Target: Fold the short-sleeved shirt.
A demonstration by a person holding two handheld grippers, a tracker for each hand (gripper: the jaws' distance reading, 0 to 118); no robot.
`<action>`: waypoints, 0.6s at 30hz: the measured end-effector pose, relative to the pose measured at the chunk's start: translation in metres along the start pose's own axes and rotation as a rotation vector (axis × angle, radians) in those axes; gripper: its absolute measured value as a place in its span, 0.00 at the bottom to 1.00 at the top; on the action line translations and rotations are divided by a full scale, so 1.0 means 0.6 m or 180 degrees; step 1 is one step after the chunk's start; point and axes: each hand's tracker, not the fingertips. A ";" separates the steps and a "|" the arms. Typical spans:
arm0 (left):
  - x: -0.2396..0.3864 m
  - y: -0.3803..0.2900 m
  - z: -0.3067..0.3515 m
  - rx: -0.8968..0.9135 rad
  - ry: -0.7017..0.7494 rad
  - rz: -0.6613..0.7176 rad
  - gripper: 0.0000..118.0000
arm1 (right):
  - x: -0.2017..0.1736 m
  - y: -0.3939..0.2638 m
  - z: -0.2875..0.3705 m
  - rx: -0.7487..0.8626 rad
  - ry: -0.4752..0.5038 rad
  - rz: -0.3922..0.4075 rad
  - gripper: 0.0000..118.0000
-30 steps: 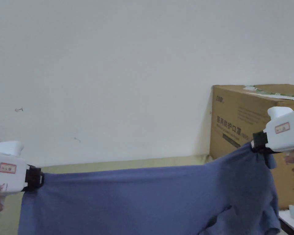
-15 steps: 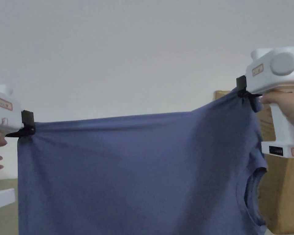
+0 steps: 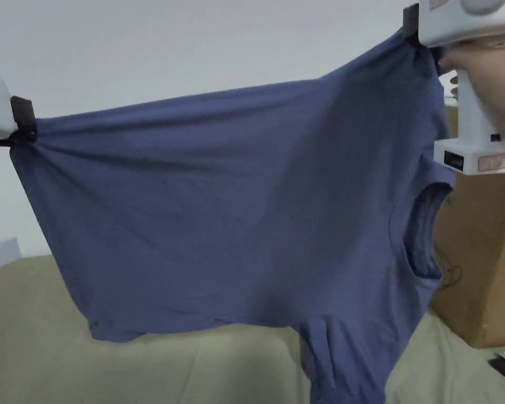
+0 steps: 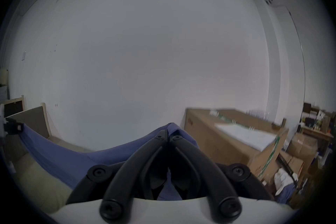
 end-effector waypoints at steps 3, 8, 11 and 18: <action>0.007 -0.102 -0.020 -0.0404 -0.0006 -0.0053 0.01 | 0.001 -0.133 -0.008 -0.0487 -0.0010 -0.0093 0.01; 0.012 -0.345 -0.009 -0.1299 -0.0241 0.0013 0.01 | -0.007 -0.428 0.045 -0.1646 0.0260 -0.0146 0.01; -0.007 -0.488 0.035 -0.1848 -0.0250 0.0092 0.01 | -0.001 -0.591 0.125 -0.2286 0.0463 -0.0070 0.01; -0.060 -0.640 0.228 -0.2378 -0.0376 0.0005 0.01 | 0.050 -0.722 0.374 -0.2862 0.0963 0.0271 0.01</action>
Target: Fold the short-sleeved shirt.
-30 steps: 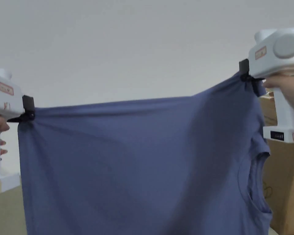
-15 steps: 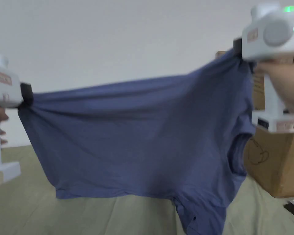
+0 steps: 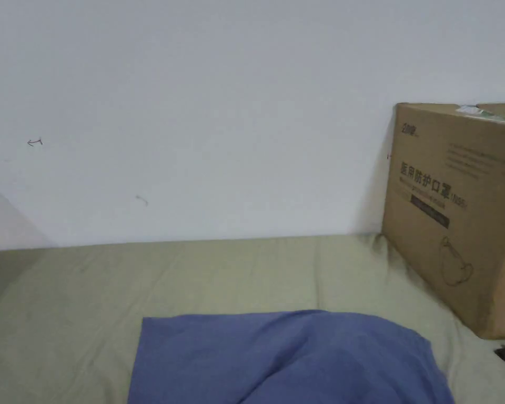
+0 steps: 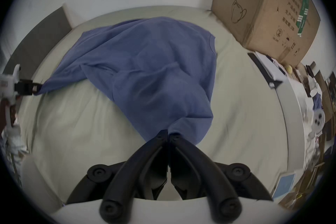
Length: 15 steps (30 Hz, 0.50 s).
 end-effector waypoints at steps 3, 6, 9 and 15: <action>-0.016 -0.067 0.056 -0.0052 -0.0048 0.0017 0.01 | 0.015 -0.072 0.061 -0.0050 0.0097 -0.0029 0.01; -0.027 -0.116 0.108 -0.0046 -0.0042 -0.0103 0.01 | 0.034 -0.129 0.120 -0.0043 0.0201 -0.0214 0.01; -0.031 -0.158 0.145 -0.0015 -0.0057 -0.0187 0.01 | 0.049 -0.169 0.167 -0.0040 0.0212 -0.0327 0.01; -0.031 -0.225 0.169 -0.0060 -0.0128 -0.0162 0.01 | 0.064 -0.220 0.203 -0.0304 0.0052 -0.0370 0.01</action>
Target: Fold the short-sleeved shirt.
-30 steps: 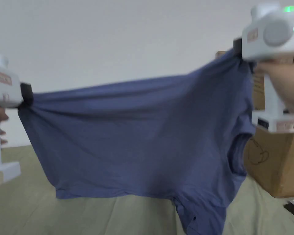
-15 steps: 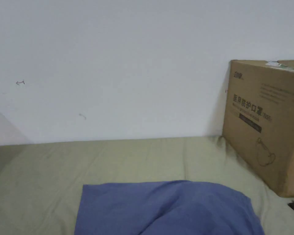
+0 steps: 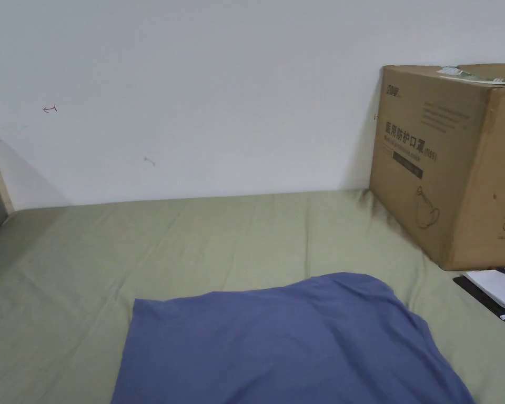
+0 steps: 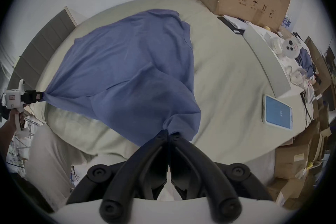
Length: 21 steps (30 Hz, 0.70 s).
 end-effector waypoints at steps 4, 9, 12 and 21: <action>0.003 -0.032 0.006 -0.0064 0.0015 -0.0088 0.01 | 0.004 -0.010 -0.014 -0.0220 -0.0085 0.0078 0.01; 0.004 -0.039 0.003 0.0004 0.0070 -0.0191 0.01 | -0.001 -0.010 -0.043 -0.0264 -0.0032 -0.0088 0.01; 0.025 -0.046 0.016 -0.0001 0.0235 -0.0372 0.20 | -0.011 -0.011 -0.052 -0.0242 -0.0087 -0.0075 0.16; 0.050 -0.066 0.134 0.0714 0.0165 -0.0064 0.98 | -0.061 -0.003 0.025 0.0507 0.0050 -0.0182 0.98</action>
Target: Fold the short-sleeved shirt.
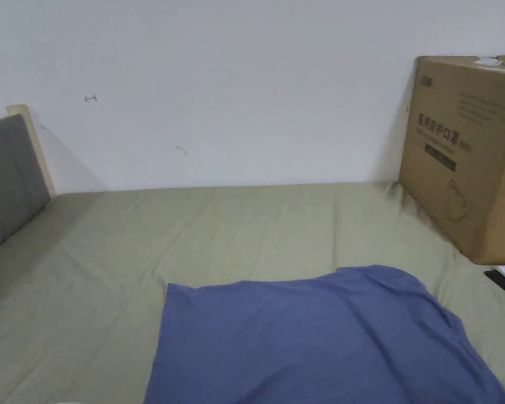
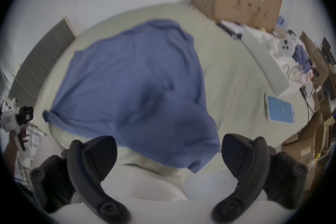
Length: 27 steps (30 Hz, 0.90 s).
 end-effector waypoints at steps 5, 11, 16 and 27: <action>0.027 0.002 0.070 0.0754 -0.0175 0.0193 0.75 | -0.084 0.013 0.075 0.0950 0.0418 -0.0147 0.72; 0.048 -0.001 0.103 0.1261 0.0011 0.0336 0.00 | -0.162 0.020 0.124 0.1471 0.0571 -0.0115 0.00; 0.004 0.042 0.052 0.0323 -0.0135 0.0357 0.00 | -0.182 0.030 0.122 0.1376 0.0709 0.0199 0.00; -0.059 0.012 -0.121 -0.0814 -0.0211 0.0240 0.96 | -0.198 0.020 0.082 0.1037 0.0753 0.0383 0.00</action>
